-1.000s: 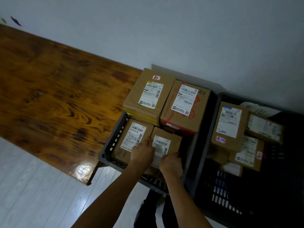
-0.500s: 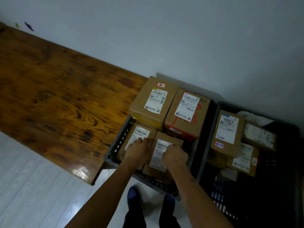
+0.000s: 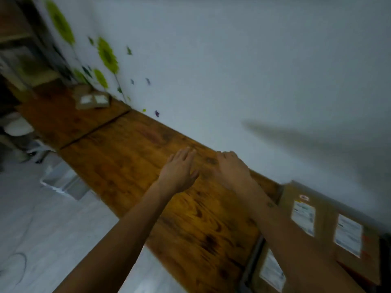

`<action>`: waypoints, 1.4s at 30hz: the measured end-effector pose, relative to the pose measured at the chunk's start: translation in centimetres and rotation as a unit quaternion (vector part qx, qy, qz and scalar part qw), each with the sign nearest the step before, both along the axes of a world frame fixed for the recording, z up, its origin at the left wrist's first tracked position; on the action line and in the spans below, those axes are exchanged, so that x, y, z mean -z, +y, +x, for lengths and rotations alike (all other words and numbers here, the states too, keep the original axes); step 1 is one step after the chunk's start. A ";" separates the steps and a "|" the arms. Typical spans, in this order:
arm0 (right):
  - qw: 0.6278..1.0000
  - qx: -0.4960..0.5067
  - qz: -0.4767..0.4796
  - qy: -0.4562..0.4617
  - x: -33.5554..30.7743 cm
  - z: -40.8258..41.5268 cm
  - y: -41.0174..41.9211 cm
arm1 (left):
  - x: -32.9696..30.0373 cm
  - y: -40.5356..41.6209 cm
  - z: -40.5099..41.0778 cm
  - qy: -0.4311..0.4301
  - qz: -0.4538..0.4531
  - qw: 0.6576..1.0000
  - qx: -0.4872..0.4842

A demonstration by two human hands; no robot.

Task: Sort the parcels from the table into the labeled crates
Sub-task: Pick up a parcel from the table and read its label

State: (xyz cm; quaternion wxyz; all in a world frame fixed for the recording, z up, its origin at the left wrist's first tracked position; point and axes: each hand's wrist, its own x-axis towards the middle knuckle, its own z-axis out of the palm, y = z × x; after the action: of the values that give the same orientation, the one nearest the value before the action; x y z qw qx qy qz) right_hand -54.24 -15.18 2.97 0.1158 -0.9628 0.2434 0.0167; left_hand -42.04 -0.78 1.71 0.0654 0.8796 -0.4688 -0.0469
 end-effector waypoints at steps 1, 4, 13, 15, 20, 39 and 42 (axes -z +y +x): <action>1.000 -0.008 -0.007 -0.017 -1.4 3.2 1.3 | -2.1 1.8 2.7 -0.009 -0.002 1.000 -0.008; 0.998 -0.027 -0.026 -0.049 -6.0 12.3 5.2 | -7.2 6.9 10.1 -0.033 -0.034 0.998 -0.044; 0.972 -0.164 -0.005 -0.170 -15.1 41.8 20.5 | -16.9 24.7 33.7 -0.050 -0.059 0.971 -0.227; 0.967 -0.181 0.019 -0.179 -15.5 48.1 23.1 | -17.4 27.9 38.8 -0.058 -0.055 0.964 -0.254; 0.959 -0.221 0.060 -0.167 -15.6 64.2 27.9 | -18.5 33.9 52.2 -0.040 -0.062 0.946 -0.314; 0.985 -0.092 0.130 -0.058 -0.9 106.8 36.1 | -2.4 44.3 101.4 0.116 -0.037 0.948 -0.294; 0.987 -0.007 0.153 -0.042 1.7 109.9 34.9 | 0.8 41.8 106.7 0.167 -0.015 0.952 -0.255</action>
State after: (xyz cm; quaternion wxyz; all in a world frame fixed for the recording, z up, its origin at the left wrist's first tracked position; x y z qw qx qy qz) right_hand 55.67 19.68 1.26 0.2713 -0.9355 0.2260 0.0141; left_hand 64.70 41.07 0.96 0.1657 0.9485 -0.2115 -0.1678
